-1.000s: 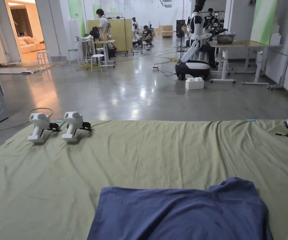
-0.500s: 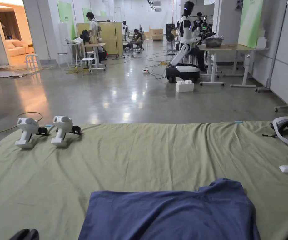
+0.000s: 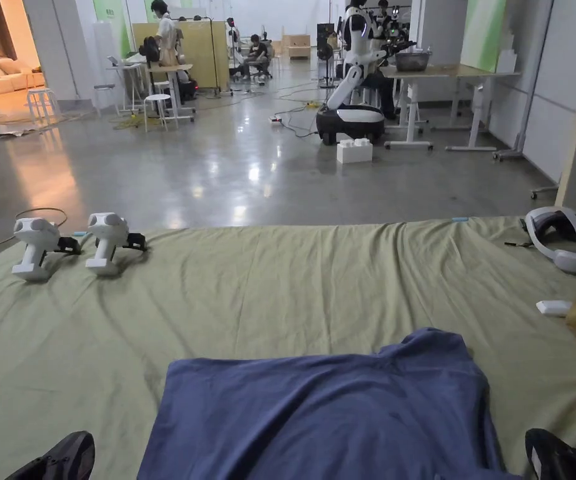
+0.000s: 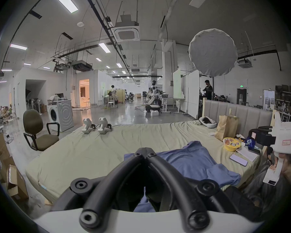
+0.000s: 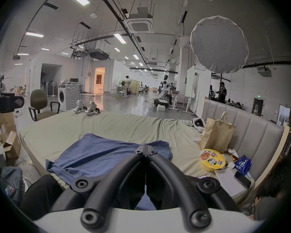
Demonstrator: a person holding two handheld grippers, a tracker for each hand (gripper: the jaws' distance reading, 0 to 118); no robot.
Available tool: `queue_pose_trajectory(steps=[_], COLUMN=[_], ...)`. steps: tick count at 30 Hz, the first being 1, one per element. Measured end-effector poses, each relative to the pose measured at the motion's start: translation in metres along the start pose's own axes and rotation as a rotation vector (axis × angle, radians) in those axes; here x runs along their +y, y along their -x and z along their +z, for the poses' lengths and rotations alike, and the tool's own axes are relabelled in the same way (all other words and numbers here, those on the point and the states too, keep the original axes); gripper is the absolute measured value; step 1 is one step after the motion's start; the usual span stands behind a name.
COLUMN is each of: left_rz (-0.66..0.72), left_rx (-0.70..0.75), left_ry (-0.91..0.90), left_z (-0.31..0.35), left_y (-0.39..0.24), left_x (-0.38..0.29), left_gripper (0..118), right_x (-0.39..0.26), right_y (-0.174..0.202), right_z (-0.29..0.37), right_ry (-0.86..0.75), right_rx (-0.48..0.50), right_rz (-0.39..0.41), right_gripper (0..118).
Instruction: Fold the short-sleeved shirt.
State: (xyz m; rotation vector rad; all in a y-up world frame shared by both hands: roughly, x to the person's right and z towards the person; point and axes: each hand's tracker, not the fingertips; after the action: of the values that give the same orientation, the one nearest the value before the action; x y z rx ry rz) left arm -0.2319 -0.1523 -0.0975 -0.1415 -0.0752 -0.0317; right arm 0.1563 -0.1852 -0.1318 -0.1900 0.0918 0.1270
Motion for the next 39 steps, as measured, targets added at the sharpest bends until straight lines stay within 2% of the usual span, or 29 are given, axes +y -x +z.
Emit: queue_pose_trajectory(steps=[6,7,8,9,10,15,21,23,25,27,30,33,34,35,36,37,38,39], left_rz=[0.009,0.026,0.046,0.071,0.097,0.18,0.093,0.092,0.106,0.118,0.027,0.026,0.038,0.053,0.059,0.06,0.058,0.049], left_rx=[0.068,0.067,0.06,0.02,0.011,0.032,-0.012,-0.02,-0.012,-0.034,-0.038,-0.029,-0.026,-0.026,-0.024,-0.024,-0.023,-0.02], left_ry=[0.201,0.217,0.253,0.343,0.397,0.612,0.716,0.721,0.725,0.72,0.772,0.785,0.792,0.801,0.805,0.805,0.804,0.802], left_z=[-0.025,-0.031,-0.041,-0.055,-0.068,-0.121,-0.142,-0.149,-0.153,-0.155,-0.161,-0.165,-0.167,-0.168,-0.168,-0.168,-0.167,-0.166], left_y=[0.025,0.035,0.045,0.055,0.065,0.095,0.088,0.086,0.084,0.082,0.069,0.069,0.07,0.07,0.071,0.07,0.07,0.069], left_x=[-0.027,-0.039,-0.052,-0.068,-0.086,-0.174,-0.217,-0.219,-0.216,-0.213,-0.214,-0.215,-0.215,-0.215,-0.216,-0.216,-0.216,-0.217], left_gripper=[3,15,40,70,85,84,79,57,29,11,9,9,9,9,9,9,9,9], right_x=[-0.009,-0.012,-0.015,-0.019,-0.022,-0.034,-0.042,-0.045,-0.047,-0.05,-0.055,-0.064,-0.072,-0.079,-0.088,-0.098,-0.114,-0.124], right_y=[-0.001,-0.002,-0.004,-0.006,-0.006,-0.012,-0.019,-0.021,-0.022,-0.024,-0.03,-0.04,-0.049,-0.057,-0.063,-0.069,-0.081,-0.086], right_z=[-0.003,-0.003,-0.005,-0.007,-0.009,-0.018,-0.021,-0.022,-0.022,-0.02,-0.019,-0.018,-0.02,-0.024,-0.029,-0.034,-0.038,-0.042], right_ry=[0.034,0.044,0.06,0.078,0.096,0.179,0.226,0.238,0.248,0.257,0.278,0.3,0.318,0.351,0.392,0.428,0.451,0.479], right_rx=[0.02,0.014,0.023,0.029,0.027,0.038,0.011,0.007,-0.003,-0.013,-0.026,-0.054,-0.059,-0.059,-0.074,-0.095,-0.119,-0.135], right_rz=[-0.028,-0.034,-0.044,-0.057,-0.068,-0.137,-0.187,-0.206,-0.215,-0.223,-0.238,-0.254,-0.275,-0.305,-0.326,-0.344,-0.343,-0.323], right_gripper=[2,2,2,2,2,2,2,2,2,2,2,3,8,24,48,79,86,86])
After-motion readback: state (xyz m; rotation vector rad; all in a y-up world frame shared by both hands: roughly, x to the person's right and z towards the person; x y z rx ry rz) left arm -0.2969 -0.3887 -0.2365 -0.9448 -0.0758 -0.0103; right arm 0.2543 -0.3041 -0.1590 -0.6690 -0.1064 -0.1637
